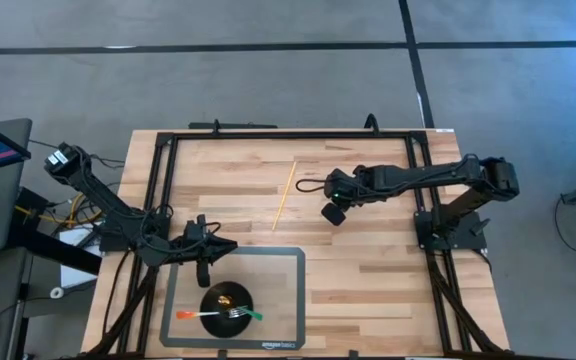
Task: Pick & Place Utensil
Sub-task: Put the white cup on the transparent mat to the top right of the black bowl
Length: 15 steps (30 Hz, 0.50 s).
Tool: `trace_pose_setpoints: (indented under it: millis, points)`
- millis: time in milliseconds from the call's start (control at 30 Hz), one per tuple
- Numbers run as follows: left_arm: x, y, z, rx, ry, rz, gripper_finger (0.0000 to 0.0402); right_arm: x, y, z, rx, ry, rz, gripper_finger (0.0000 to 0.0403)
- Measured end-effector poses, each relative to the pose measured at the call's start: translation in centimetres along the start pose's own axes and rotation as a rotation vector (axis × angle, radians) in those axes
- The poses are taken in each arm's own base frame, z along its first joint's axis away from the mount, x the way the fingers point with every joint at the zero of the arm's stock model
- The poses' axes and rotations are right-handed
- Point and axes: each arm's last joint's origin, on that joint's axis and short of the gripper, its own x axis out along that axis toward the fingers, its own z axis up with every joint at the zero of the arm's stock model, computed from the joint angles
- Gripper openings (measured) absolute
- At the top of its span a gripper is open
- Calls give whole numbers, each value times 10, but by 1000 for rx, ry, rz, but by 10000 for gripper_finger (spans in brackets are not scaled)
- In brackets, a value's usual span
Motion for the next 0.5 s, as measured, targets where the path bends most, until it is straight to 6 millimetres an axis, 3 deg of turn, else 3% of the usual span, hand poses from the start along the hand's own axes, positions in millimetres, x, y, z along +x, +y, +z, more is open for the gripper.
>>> trace_pose_setpoints:
  millis: [200, 333, 500]
  points:
    - [0, 0, 0, 1, 0, 0, 33, 0, 0, 0, -1, -1, -1, 11]
    - [0, 0, 0, 1, 0, 0, 33, -1, 3, -1, -9, -8, 16, 12]
    - [0, 0, 0, 1, 0, 0, 33, -16, 28, -2, -62, -70, 99, 5]
